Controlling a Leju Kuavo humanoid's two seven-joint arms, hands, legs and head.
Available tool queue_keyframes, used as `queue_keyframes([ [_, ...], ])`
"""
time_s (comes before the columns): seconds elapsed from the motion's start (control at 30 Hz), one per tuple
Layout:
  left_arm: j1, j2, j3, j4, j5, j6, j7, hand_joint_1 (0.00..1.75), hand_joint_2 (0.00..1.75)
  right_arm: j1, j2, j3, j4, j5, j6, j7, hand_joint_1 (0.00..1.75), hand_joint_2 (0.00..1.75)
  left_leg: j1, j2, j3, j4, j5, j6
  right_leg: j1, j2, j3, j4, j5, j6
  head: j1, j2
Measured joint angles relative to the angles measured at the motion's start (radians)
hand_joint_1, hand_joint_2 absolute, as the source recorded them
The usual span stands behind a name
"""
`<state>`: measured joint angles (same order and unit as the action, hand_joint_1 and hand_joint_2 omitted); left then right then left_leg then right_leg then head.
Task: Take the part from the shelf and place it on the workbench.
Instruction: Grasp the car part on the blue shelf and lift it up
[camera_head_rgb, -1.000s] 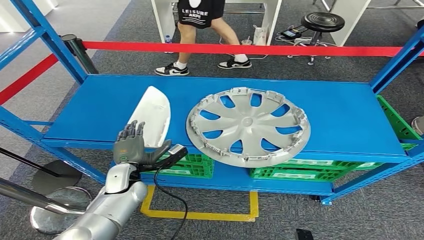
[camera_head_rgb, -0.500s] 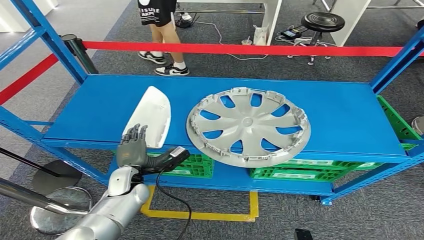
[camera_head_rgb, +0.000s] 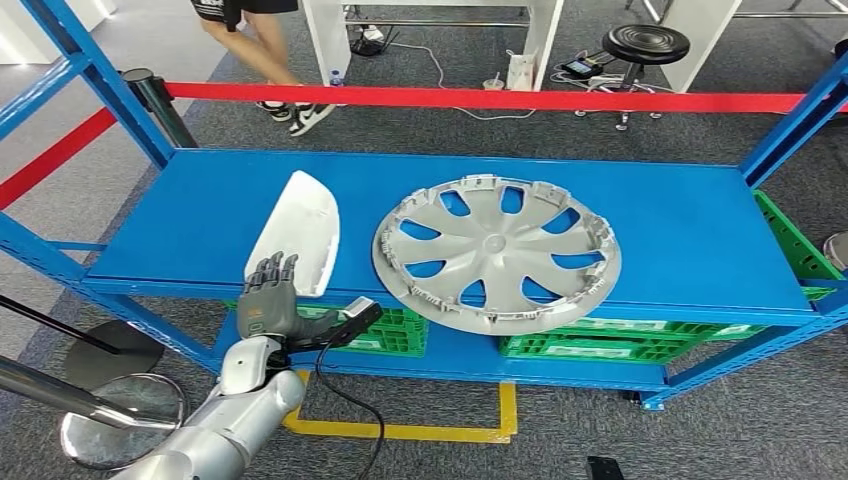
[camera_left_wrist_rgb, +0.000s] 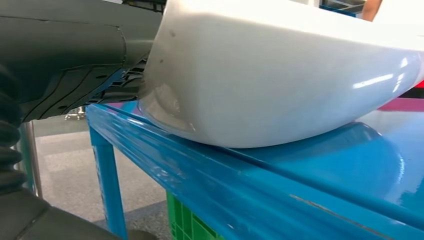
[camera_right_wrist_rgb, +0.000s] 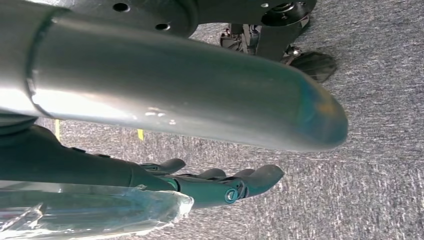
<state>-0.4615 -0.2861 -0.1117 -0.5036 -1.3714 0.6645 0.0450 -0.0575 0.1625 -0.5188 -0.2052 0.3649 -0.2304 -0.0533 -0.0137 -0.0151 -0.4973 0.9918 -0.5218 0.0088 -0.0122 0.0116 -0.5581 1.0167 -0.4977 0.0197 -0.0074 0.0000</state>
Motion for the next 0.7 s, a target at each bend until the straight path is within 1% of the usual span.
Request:
queue_keyframes([
  [0.07, 0.0, 0.0, 0.002, 0.004, 0.0, 0.004, 0.0, 0.0, 1.75, 0.0, 0.0, 0.0, 0.0, 0.002, 0.0, 0.0, 0.0, 0.0, 0.0, 0.0, 0.0, 0.0, 0.0, 0.0, 0.0, 0.0, 0.0, 0.0, 0.0, 0.0, 0.0, 0.0],
  [0.2, -0.002, 0.0, 0.006, 0.012, 0.0, 0.007, 0.0, 0.27, 1.75, 0.0, 0.0, 0.0, 0.0, 0.007, 0.0, 0.0, 0.0, 0.0, 0.0, 0.0, 0.0, 0.0, 0.0, 0.0, 0.0, 0.0, 0.0, 0.0, 0.0, 0.0, 0.0, 0.0],
  [0.23, -0.003, 0.0, 0.007, 0.014, 0.0, 0.008, 0.0, 0.6, 1.75, 0.0, 0.0, 0.0, 0.0, 0.009, 0.0, 0.0, 0.0, 0.0, 0.0, 0.0, 0.0, 0.0, 0.0, 0.0, 0.0, 0.0, 0.0, 0.0, 0.0, 0.0, 0.0, 0.0],
  [0.33, -0.004, 0.0, 0.012, 0.017, -0.001, 0.011, -0.001, 1.71, 1.75, 0.0, 0.0, 0.0, 0.0, 0.012, 0.001, 0.0, 0.0, 0.0, 0.0, 0.0, 0.0, 0.0, 0.0, 0.0, 0.0, 0.0, 0.0, 0.0, 0.0, 0.0, 0.0, 0.0],
  [0.37, -0.005, 0.0, 0.014, 0.018, -0.002, 0.013, -0.002, 1.75, 1.75, 0.0, 0.0, 0.0, 0.0, 0.012, 0.001, 0.0, 0.0, 0.0, 0.0, 0.0, 0.0, 0.0, 0.0, 0.0, 0.0, 0.0, 0.0, 0.0, 0.0, 0.0, 0.0, 0.0],
  [0.7, -0.013, -0.002, 0.017, 0.019, -0.053, 0.041, 0.001, 1.75, 1.75, -0.002, 0.0, -0.001, 0.0, 0.024, 0.001, -0.001, 0.0, 0.0, 0.0, 0.0, 0.0, 0.0, 0.0, 0.0, 0.0, 0.0, 0.001, 0.0, 0.0, 0.0, 0.0, 0.0],
])
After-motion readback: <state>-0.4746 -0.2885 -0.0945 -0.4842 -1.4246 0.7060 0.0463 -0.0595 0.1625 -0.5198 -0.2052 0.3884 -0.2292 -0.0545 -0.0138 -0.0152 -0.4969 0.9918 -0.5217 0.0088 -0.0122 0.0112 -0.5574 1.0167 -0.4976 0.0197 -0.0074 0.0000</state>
